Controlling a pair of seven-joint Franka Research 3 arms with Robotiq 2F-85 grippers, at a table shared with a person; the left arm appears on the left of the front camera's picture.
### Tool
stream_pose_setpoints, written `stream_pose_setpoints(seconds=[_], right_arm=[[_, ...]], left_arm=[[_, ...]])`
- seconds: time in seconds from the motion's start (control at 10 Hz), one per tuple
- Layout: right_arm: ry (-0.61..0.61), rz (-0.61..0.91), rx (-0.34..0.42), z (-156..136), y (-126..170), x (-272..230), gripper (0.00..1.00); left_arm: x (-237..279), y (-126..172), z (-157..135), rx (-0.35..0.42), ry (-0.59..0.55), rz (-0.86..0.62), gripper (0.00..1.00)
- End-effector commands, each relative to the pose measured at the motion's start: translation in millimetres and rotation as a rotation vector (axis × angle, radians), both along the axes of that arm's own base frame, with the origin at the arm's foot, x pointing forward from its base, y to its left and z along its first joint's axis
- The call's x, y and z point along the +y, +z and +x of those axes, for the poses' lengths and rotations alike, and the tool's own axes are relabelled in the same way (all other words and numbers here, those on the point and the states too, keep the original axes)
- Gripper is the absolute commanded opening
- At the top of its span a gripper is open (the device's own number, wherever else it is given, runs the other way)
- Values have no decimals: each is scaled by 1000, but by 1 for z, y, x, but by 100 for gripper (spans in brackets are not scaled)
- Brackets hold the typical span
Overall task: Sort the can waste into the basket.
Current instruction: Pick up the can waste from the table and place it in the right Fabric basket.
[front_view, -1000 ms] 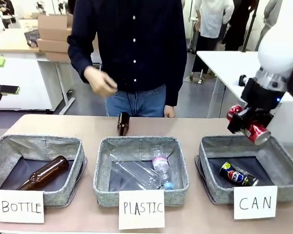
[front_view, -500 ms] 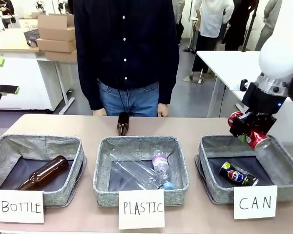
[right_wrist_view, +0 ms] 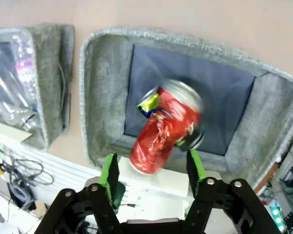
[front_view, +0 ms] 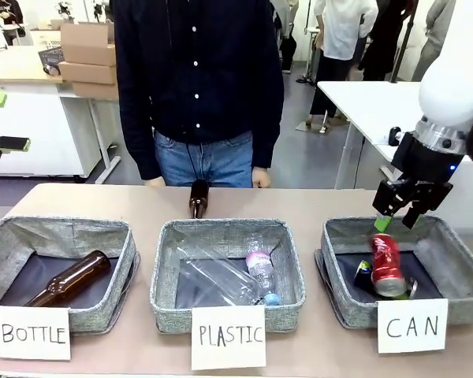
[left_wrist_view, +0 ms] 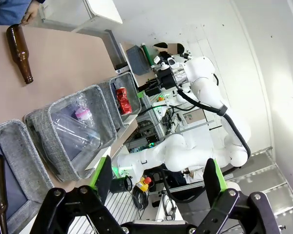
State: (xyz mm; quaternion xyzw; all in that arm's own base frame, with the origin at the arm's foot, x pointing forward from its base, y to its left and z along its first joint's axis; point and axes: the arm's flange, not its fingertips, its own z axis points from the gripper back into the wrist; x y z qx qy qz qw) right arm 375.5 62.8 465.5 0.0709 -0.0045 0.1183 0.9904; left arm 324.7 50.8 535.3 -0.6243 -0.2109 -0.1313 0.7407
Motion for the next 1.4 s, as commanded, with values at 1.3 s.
stream_pose_setpoints(seconds=[1.3], right_arm=[[-257, 827, -124, -23, 99, -31, 100]], left_arm=[[2, 1, -2, -15, -16, 7, 97]])
